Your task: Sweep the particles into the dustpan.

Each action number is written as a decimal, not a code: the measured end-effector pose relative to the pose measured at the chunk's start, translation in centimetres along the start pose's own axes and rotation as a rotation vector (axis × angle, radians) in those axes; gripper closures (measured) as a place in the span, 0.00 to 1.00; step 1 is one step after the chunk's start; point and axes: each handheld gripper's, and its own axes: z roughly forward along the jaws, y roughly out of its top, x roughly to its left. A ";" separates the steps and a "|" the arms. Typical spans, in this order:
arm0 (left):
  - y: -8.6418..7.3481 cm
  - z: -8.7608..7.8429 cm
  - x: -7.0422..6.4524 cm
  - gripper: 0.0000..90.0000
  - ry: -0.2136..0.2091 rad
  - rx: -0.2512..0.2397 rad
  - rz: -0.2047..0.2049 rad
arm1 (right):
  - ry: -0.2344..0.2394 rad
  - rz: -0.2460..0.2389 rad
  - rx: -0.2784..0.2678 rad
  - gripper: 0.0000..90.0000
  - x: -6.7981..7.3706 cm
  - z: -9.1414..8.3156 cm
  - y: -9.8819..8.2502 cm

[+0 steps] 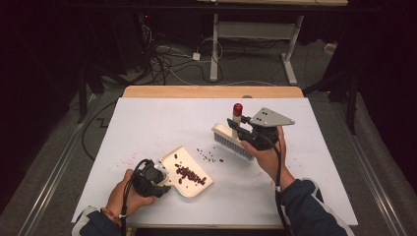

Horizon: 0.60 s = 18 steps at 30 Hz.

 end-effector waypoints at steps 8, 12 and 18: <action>0.7 0.2 0.0 0.71 0.003 0.004 -0.010 | -0.094 -0.035 0.019 0.78 2.4 2.3 -0.9; 0.9 0.3 -0.1 0.71 0.005 0.005 -0.020 | -0.069 -0.046 0.034 0.77 4.9 2.5 -1.0; 1.4 0.3 -0.1 0.71 0.004 0.031 -0.031 | -0.052 -0.035 0.038 0.77 7.5 3.1 -0.5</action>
